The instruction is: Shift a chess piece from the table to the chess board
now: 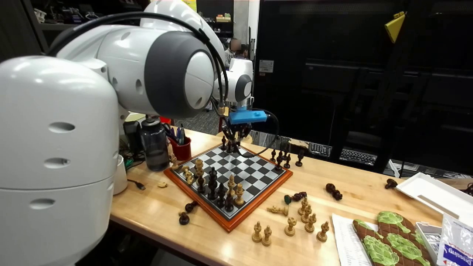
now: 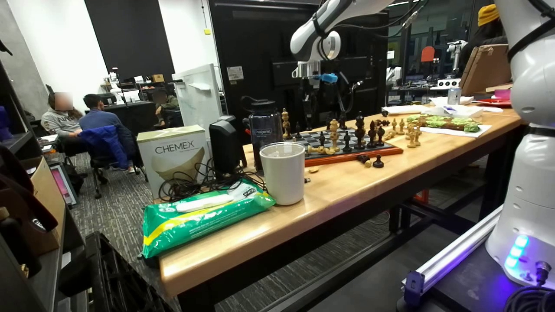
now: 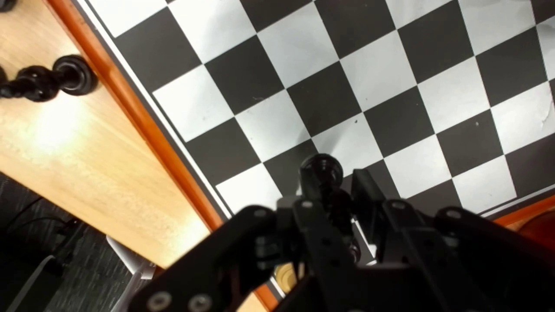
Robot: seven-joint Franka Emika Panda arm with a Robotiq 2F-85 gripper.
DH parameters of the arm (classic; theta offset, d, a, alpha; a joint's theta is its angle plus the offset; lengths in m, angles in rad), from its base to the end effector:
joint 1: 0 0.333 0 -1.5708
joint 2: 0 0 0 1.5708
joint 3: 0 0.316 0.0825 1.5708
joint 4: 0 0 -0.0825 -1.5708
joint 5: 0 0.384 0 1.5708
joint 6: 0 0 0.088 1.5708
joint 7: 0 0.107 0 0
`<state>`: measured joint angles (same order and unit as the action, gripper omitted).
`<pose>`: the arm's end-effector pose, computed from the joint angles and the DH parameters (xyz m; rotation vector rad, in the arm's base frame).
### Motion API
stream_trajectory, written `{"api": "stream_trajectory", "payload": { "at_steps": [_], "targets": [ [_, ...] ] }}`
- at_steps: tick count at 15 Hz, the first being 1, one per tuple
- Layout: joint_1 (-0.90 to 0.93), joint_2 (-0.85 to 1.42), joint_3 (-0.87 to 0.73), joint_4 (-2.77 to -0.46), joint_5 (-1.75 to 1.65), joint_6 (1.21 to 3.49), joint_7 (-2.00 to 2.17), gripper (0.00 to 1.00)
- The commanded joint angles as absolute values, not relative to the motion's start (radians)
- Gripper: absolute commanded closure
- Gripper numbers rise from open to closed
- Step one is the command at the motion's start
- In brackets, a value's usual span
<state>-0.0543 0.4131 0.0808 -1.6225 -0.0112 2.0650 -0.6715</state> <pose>0.6736 0.0109 0.3873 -2.9421 -1.0671 -0.0567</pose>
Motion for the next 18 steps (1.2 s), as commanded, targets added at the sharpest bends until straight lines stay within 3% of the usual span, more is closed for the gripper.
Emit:
{"api": "stream_trajectory", "payload": {
  "at_steps": [1,18],
  "targets": [
    [-0.065,0.392,0.091,-1.648,0.009,2.081,-0.703,0.94],
    [-0.072,0.443,0.095,-1.624,0.036,2.109,-0.756,0.94]
  ]
}}
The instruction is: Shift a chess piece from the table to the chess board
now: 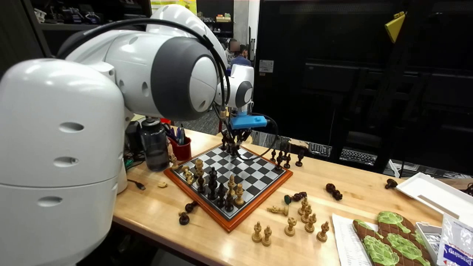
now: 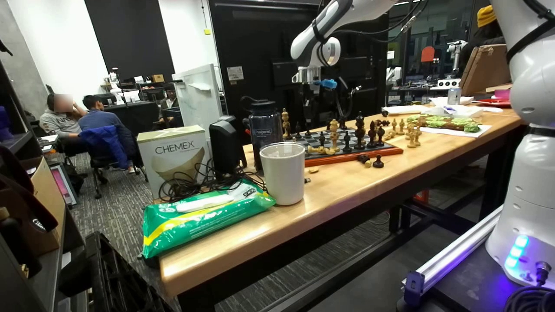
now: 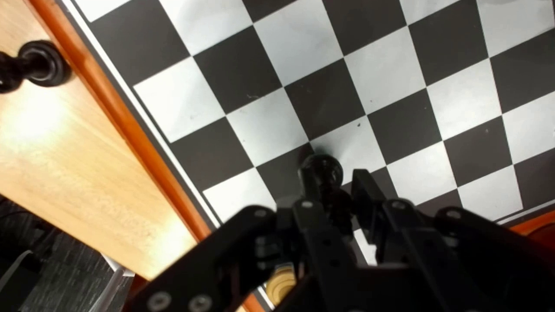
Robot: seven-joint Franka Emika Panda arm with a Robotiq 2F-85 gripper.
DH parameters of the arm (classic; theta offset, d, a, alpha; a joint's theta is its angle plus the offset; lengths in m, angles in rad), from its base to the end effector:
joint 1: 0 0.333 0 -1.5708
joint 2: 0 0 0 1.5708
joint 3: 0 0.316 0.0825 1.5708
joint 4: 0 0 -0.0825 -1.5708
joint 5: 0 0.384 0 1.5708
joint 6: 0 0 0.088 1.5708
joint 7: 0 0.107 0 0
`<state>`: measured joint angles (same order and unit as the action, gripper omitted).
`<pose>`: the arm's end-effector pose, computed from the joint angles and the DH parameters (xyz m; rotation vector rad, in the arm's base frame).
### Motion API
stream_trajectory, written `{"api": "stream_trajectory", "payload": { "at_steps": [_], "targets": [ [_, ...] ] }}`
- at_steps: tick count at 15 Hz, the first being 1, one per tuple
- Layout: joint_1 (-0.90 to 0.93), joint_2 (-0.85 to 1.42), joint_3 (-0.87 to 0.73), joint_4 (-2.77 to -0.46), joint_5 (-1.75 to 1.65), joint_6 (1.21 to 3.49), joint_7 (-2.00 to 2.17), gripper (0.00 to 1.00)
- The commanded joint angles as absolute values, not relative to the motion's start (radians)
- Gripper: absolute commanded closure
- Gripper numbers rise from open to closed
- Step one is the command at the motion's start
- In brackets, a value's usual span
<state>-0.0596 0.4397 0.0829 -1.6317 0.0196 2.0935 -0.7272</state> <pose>0.6759 0.0102 0.3678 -2.8943 -1.1104 -0.0621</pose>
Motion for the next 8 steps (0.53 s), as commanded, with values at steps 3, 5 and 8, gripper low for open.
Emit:
{"api": "stream_trajectory", "payload": {
  "at_steps": [3,5,8],
  "targets": [
    [-0.072,0.449,0.094,-1.619,0.034,2.112,-0.761,0.94],
    [-0.073,0.452,0.095,-1.615,0.036,2.113,-0.763,0.94],
    [-0.075,0.457,0.095,-1.610,0.038,2.117,-0.766,0.94]
  ]
}}
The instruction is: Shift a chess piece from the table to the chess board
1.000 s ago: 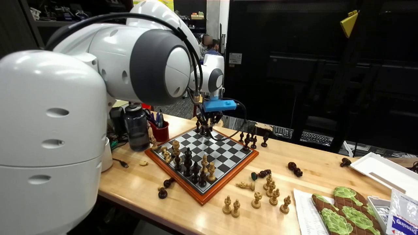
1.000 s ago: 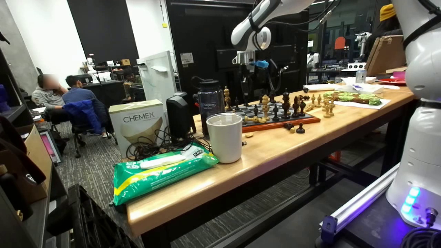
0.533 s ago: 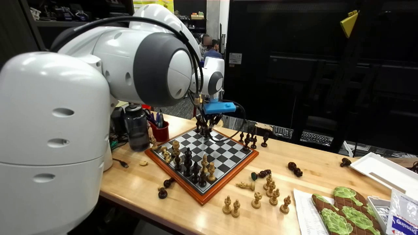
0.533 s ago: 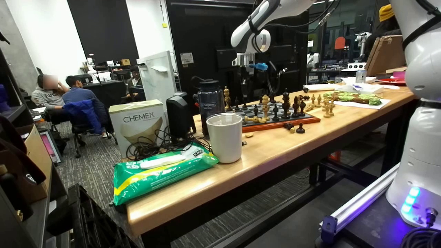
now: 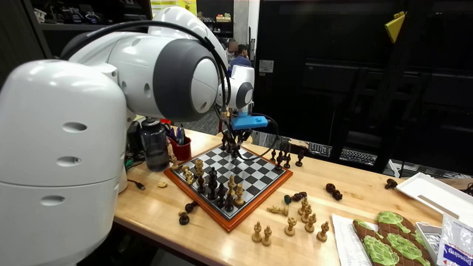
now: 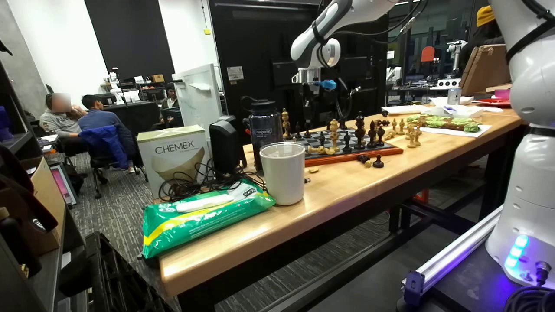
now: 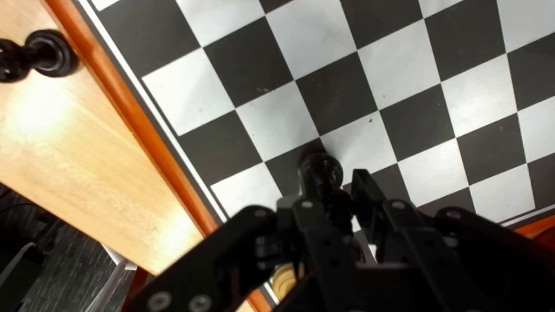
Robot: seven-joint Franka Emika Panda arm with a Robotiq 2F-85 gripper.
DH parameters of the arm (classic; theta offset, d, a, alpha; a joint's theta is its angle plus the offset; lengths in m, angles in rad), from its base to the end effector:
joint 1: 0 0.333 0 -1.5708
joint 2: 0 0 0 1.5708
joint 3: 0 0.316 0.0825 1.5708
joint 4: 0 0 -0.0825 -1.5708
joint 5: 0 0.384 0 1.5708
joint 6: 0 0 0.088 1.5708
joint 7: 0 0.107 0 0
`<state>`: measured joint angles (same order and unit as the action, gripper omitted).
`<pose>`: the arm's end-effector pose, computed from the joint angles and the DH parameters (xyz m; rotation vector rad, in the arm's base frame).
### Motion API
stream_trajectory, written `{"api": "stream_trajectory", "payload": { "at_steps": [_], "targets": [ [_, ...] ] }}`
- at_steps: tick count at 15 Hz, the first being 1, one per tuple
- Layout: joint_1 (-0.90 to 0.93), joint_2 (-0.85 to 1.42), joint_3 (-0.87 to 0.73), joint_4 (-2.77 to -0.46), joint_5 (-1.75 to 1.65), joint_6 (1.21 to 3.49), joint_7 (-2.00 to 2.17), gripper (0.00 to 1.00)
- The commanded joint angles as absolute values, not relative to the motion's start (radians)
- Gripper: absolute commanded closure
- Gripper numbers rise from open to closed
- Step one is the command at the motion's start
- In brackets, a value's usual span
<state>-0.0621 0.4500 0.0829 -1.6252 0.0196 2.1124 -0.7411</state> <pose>0.6796 0.0083 0.3656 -2.8927 -1.1273 -0.0850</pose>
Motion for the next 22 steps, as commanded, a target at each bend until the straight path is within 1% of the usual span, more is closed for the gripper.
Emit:
{"api": "stream_trajectory", "payload": {
  "at_steps": [1,9,10,11,13,15,18,19,20,22],
  "targets": [
    [-0.076,0.459,0.096,-1.607,0.038,2.118,-0.767,0.94],
    [-0.079,0.475,0.096,-1.596,0.037,2.124,-0.764,0.94],
    [-0.078,0.474,0.096,-1.597,0.036,2.126,-0.762,0.50],
    [-0.078,0.474,0.096,-1.596,0.035,2.125,-0.761,0.49],
    [-0.075,0.470,0.093,-1.595,0.029,2.125,-0.755,0.39],
    [-0.073,0.465,0.090,-1.592,0.023,2.120,-0.750,0.27],
    [-0.070,0.459,0.085,-1.576,0.016,2.107,-0.734,0.05],
    [-0.068,0.456,0.082,-1.570,0.013,2.097,-0.726,0.01],
    [-0.067,0.452,0.079,-1.564,0.012,2.086,-0.714,0.00],
    [-0.064,0.440,0.072,-1.554,0.009,2.064,-0.683,0.00]
  ]
}}
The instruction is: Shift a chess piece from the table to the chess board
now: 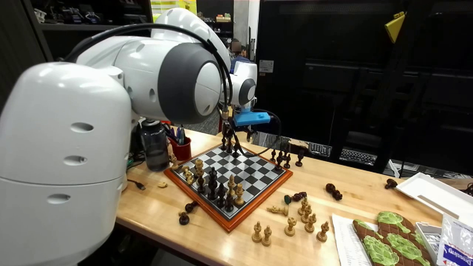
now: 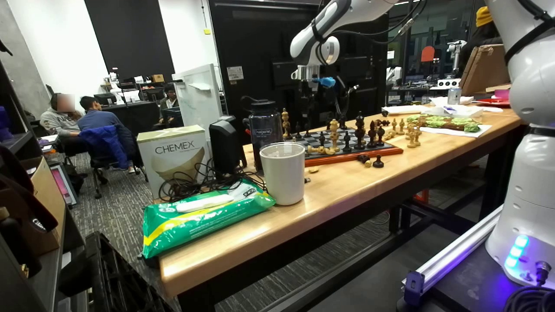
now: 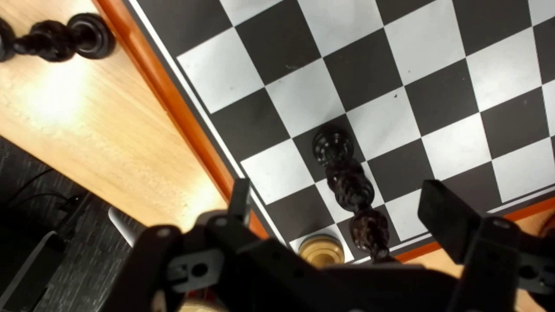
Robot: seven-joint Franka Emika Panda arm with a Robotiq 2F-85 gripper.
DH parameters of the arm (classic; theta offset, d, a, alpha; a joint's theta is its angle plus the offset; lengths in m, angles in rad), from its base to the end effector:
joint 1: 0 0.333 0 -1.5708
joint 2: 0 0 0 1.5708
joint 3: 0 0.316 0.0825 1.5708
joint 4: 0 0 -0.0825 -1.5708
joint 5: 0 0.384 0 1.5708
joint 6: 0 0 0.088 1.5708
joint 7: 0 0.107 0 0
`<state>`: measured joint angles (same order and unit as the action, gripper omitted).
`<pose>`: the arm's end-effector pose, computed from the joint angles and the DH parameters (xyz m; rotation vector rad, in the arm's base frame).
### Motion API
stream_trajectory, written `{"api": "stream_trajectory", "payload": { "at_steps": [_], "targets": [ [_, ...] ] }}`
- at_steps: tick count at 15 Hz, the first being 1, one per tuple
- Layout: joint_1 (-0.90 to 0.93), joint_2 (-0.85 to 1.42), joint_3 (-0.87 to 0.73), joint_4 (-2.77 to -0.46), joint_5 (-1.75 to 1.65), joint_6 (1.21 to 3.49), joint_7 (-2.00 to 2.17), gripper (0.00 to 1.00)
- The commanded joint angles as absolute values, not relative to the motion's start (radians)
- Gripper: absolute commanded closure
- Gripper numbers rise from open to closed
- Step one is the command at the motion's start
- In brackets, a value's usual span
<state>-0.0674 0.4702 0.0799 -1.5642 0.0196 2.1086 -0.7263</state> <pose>0.6927 0.0019 0.3801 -2.9158 -1.0965 -0.1392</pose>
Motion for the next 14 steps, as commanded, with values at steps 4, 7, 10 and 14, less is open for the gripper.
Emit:
{"api": "stream_trajectory", "payload": {
  "at_steps": [4,7,10,14],
  "targets": [
    [-0.059,0.412,0.060,-1.530,0.000,1.994,-0.604,0.00],
    [-0.056,0.380,0.055,-1.526,-0.002,1.942,-0.530,0.00],
    [-0.054,0.347,0.053,-1.538,0.004,1.924,-0.439,0.00],
    [-0.040,0.307,0.038,-1.568,-0.009,1.957,-0.291,0.00]
  ]
}}
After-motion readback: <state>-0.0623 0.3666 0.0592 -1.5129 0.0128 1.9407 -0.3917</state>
